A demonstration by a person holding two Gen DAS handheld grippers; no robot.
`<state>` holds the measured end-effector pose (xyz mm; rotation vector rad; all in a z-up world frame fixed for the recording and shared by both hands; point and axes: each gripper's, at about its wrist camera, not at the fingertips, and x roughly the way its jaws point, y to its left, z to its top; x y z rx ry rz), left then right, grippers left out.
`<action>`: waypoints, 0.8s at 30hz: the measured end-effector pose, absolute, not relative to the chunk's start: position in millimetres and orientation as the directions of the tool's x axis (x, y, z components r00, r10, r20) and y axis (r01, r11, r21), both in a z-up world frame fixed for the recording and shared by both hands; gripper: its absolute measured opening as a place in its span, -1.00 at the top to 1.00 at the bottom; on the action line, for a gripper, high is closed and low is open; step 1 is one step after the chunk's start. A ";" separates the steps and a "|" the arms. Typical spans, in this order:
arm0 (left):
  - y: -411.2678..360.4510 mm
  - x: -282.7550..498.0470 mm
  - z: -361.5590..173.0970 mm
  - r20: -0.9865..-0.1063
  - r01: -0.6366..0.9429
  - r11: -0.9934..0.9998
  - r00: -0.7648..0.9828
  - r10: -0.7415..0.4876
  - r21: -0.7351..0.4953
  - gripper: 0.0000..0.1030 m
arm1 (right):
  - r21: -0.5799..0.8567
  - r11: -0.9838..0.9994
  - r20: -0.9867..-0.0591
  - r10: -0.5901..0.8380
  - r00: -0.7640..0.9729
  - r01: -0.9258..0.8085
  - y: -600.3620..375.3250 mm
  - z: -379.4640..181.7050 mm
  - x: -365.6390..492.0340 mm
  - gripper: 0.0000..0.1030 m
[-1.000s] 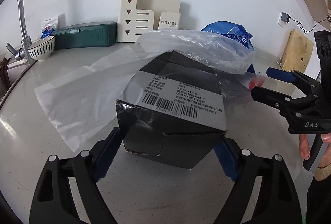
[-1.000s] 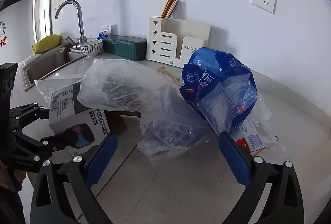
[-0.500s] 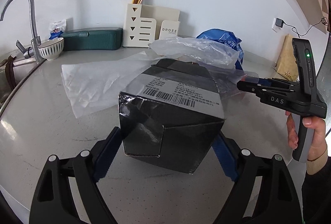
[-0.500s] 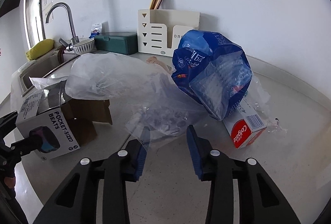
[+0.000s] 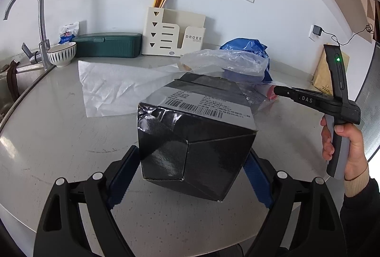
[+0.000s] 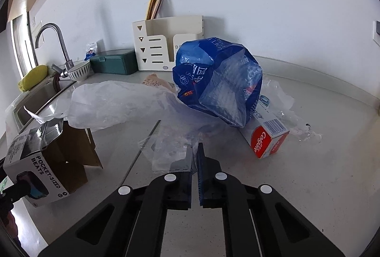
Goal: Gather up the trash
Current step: 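Close left gripper on the black box while right gripper grasps the clear plastic bag, then lift the box with left gripper while right gripper lifts the plastic bag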
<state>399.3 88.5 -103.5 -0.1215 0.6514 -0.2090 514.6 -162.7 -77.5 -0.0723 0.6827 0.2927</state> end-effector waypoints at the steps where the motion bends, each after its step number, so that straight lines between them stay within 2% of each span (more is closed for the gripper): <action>1: 88.7 398.3 -103.7 -0.588 0.154 0.972 0.775 -0.231 -0.178 -0.65 | 0.023 0.959 -0.622 0.235 0.747 -0.282 -164.0 -76.1 513.7 0.86; 13: 92.5 384.6 -95.0 -0.562 0.159 0.968 0.791 -0.241 -0.192 -0.64 | -0.078 0.958 -0.531 0.193 0.825 -0.274 -159.0 -33.6 494.2 0.89; 24: 89.5 371.1 -91.1 -0.564 0.159 0.965 0.787 -0.250 -0.206 -0.63 | -0.056 0.968 -0.490 0.188 0.851 -0.245 -178.9 -16.0 468.4 0.89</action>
